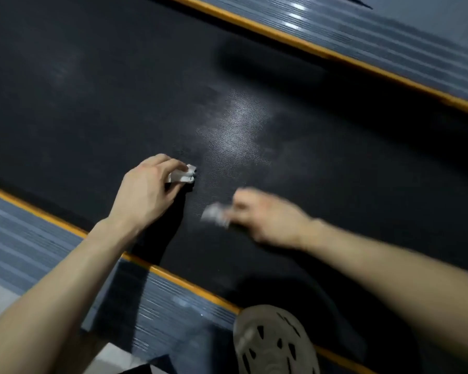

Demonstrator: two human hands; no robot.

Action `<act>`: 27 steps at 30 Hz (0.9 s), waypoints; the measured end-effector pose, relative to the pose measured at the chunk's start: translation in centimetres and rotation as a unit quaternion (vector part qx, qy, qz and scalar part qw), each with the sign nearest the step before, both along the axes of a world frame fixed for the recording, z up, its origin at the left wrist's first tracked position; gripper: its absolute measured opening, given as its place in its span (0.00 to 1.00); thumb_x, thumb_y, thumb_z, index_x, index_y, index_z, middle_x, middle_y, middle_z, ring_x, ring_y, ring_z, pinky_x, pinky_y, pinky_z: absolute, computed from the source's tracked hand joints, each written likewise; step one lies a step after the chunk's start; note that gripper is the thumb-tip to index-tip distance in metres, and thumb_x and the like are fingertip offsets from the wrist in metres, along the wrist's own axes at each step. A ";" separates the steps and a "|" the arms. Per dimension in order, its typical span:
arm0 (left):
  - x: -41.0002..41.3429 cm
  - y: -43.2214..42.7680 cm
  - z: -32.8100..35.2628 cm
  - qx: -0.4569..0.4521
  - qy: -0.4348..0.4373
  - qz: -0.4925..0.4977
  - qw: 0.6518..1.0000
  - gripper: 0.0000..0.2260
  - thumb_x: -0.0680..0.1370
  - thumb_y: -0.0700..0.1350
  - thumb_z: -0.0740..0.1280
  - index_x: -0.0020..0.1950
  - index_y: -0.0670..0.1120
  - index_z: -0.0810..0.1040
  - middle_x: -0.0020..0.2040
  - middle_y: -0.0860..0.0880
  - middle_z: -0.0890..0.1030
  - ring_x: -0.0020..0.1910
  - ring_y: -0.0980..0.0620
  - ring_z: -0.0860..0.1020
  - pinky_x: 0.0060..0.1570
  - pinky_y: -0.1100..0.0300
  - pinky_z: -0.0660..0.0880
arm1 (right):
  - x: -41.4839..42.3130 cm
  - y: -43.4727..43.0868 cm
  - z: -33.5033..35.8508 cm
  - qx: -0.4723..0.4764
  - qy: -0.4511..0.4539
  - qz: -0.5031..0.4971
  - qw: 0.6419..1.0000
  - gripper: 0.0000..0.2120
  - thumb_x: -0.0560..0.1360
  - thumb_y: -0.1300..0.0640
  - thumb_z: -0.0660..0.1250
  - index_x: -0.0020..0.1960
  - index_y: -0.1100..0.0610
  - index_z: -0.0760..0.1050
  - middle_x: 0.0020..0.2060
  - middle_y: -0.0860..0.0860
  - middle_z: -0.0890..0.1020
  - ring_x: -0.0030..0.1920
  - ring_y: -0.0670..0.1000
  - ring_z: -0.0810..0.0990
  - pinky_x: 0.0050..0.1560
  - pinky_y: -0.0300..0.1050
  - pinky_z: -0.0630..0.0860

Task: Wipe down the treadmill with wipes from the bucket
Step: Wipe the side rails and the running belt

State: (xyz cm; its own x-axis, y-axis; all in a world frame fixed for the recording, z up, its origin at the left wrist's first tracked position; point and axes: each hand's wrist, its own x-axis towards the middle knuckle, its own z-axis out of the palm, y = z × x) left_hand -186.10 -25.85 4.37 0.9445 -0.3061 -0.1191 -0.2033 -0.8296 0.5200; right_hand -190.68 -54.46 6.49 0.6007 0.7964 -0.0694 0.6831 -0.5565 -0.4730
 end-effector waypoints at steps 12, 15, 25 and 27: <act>-2.5 -3.3 -1.2 -0.042 0.012 -0.037 0.998 0.18 0.77 0.45 0.76 0.66 0.57 0.80 0.65 0.58 0.78 0.64 0.53 0.79 0.57 0.50 0.82 | -4.0 2.3 0.5 -0.025 0.062 0.024 0.997 0.20 0.73 0.61 0.70 0.65 0.52 0.79 0.51 0.54 0.72 0.48 0.57 0.75 0.45 0.54 0.80; -2.4 -3.4 -1.1 -0.046 0.008 -0.044 0.998 0.18 0.78 0.45 0.76 0.66 0.56 0.80 0.66 0.57 0.78 0.66 0.53 0.79 0.59 0.51 0.81 | -1.9 -1.1 0.6 -0.037 -0.003 0.013 0.999 0.21 0.73 0.62 0.70 0.65 0.52 0.77 0.48 0.56 0.74 0.45 0.59 0.75 0.41 0.52 0.77; -2.1 -3.9 -1.6 -0.050 0.004 -0.056 0.997 0.16 0.80 0.48 0.74 0.68 0.53 0.82 0.70 0.53 0.78 0.69 0.50 0.79 0.61 0.47 0.82 | 0.6 -5.8 2.2 -0.062 -0.034 -0.384 0.921 0.16 0.76 0.63 0.68 0.59 0.49 0.84 0.50 0.56 0.73 0.43 0.59 0.77 0.45 0.56 0.80; -2.1 -4.9 -1.6 -0.057 0.001 -0.063 0.996 0.15 0.80 0.47 0.73 0.67 0.52 0.82 0.69 0.53 0.79 0.71 0.51 0.77 0.61 0.47 0.82 | -4.3 -0.8 1.5 -0.035 0.045 -0.082 0.995 0.20 0.73 0.64 0.71 0.63 0.52 0.82 0.50 0.55 0.74 0.46 0.57 0.75 0.46 0.54 0.78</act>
